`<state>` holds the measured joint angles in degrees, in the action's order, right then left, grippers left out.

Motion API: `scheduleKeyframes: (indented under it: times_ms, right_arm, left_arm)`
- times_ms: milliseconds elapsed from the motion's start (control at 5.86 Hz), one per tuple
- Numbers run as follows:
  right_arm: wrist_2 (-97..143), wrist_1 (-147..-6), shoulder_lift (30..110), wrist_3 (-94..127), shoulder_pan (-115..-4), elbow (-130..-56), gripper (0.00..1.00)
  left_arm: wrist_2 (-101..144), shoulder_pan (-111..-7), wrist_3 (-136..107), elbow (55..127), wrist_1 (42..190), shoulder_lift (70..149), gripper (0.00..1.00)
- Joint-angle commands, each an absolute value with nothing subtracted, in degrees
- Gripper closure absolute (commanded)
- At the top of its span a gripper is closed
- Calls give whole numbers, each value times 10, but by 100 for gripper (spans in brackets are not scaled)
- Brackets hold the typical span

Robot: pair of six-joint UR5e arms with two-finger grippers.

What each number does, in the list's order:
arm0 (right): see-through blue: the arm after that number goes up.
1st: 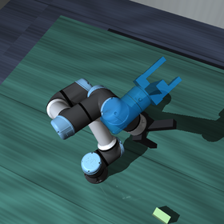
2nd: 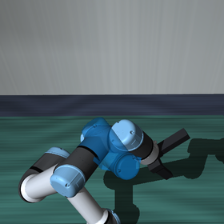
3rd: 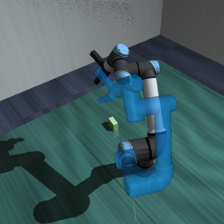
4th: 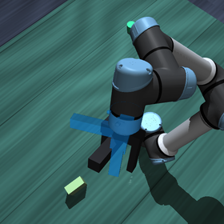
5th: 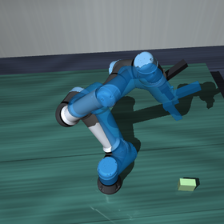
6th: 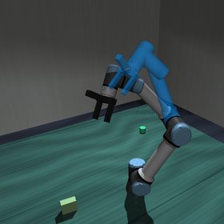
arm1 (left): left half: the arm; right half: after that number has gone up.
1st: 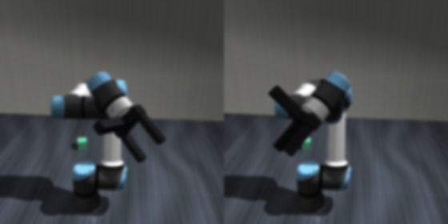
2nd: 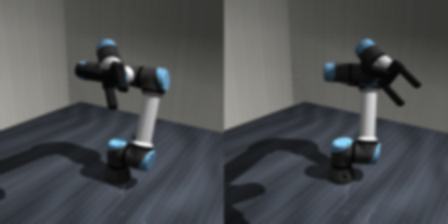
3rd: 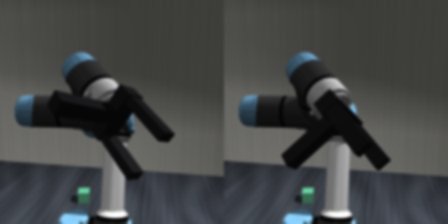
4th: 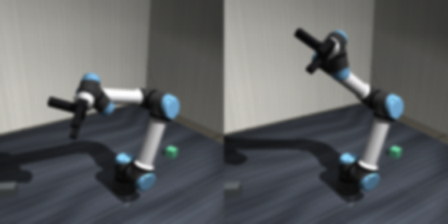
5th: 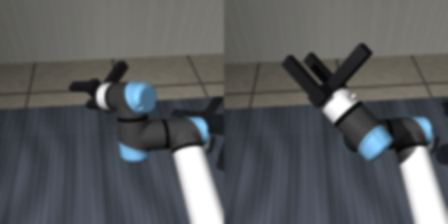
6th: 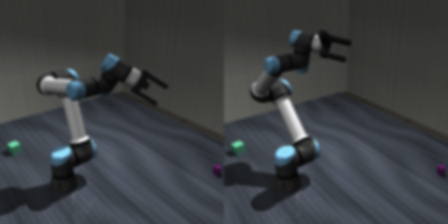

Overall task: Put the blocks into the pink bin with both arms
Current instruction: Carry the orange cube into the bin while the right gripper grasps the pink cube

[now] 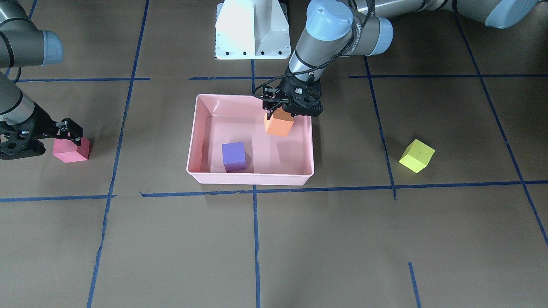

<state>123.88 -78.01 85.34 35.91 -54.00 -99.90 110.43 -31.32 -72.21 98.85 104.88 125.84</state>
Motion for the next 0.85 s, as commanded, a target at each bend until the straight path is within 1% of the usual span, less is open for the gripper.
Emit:
scheduleKeyframes:
  times_ms: [0,341,512,682]
  right_arm:
    - [1247,-779,849,363,-528,-977,0]
    - [1241,-778,848,363,-521,-965,0]
    - [1240,-778,848,363,-514,-963,4]
    - [1241,-778,848,366,-514,-968,78]
  left_arm:
    - [1076,-309,-722,994,1050,1258,0]
    - [1071,-310,-722,1011,1050,1255,0]
    - [1070,-318,-722,1062,1049,1227,0]
    - [1070,-341,-714,1113,1049,1163,0]
